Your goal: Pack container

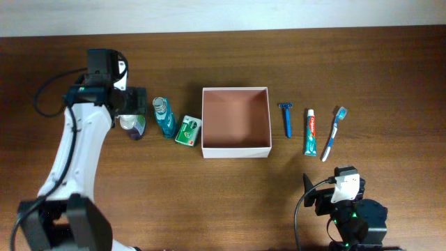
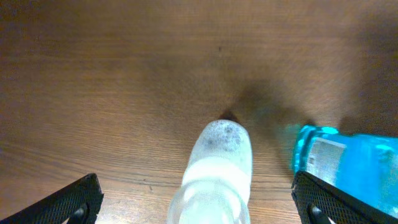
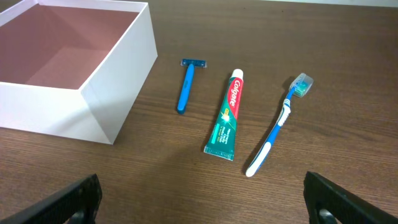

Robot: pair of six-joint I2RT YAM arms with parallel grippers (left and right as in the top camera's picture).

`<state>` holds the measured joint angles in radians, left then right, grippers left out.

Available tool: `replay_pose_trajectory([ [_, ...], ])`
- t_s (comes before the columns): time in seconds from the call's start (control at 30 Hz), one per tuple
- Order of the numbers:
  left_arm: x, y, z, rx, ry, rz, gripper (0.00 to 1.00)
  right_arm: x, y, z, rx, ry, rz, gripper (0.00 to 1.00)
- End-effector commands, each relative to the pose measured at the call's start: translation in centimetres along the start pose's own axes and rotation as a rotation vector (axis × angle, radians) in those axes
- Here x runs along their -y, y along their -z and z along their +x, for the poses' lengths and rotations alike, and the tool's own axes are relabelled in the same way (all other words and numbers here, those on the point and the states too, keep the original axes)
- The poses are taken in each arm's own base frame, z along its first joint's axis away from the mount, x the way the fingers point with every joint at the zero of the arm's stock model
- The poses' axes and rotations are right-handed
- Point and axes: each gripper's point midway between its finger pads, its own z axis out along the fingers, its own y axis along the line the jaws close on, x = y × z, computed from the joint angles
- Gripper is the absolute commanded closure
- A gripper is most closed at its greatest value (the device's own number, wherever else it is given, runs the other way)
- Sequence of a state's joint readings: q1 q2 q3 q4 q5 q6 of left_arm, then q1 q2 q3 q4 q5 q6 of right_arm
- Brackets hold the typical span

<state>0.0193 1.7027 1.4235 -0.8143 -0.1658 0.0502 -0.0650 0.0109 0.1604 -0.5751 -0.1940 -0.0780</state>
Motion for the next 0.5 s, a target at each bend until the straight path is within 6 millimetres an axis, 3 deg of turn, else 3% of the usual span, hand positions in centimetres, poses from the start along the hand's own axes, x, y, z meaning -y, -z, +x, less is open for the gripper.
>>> replay_pose_trajectory([
  [0.0, 0.0, -2.3, 0.1, -0.039, -0.031, -0.014, 0.01, 0.0, -0.1, 0.1, 0.001, -0.011, -0.001, 0.01],
  [0.13, 0.1, -3.2, -0.1, -0.035, -0.03, -0.015, 0.02, 0.0, -0.1, 0.1, 0.001, -0.011, -0.001, 0.01],
  [0.27, 0.3, -4.0, 0.0, -0.045, -0.032, -0.014, 0.11, 0.0, -0.1, 0.1, 0.002, -0.011, -0.002, 0.01],
  [0.3, 0.3, -4.3, 0.1, -0.052, -0.033, -0.013, 0.17, 0.0, -0.1, 0.1, 0.002, -0.011, -0.001, 0.01],
  [0.47, 0.6, -5.5, 0.8, -0.088, -0.039, -0.011, 0.23, 0.0, -0.1, 0.1, 0.001, -0.011, -0.001, 0.01],
])
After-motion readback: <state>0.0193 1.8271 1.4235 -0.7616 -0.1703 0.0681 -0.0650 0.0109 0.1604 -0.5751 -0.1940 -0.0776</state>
